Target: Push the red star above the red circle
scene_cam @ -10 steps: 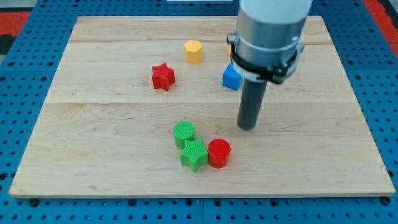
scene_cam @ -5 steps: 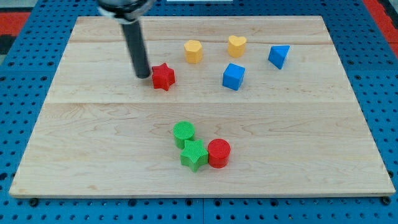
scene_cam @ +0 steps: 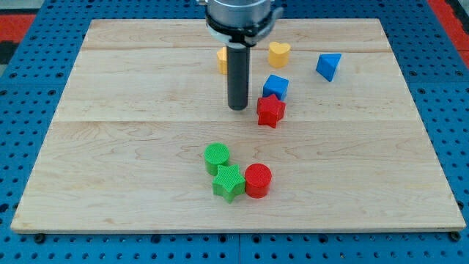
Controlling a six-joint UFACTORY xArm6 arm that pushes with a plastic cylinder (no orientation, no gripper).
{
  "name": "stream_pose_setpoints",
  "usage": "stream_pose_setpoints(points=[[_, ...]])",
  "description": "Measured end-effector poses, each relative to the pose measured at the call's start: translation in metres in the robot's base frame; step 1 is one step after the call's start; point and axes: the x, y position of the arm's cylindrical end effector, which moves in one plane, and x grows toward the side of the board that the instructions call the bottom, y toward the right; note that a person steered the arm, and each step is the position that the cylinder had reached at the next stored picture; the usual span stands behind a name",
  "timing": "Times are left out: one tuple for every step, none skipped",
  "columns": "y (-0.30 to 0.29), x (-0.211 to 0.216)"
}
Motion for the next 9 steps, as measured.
stream_pose_setpoints(points=[[0.043, -0.011], [0.065, -0.005], [0.058, 0.027], [0.056, 0.059], [0.057, 0.066], [0.096, 0.069], [0.113, 0.083], [0.096, 0.087], [0.090, 0.092]])
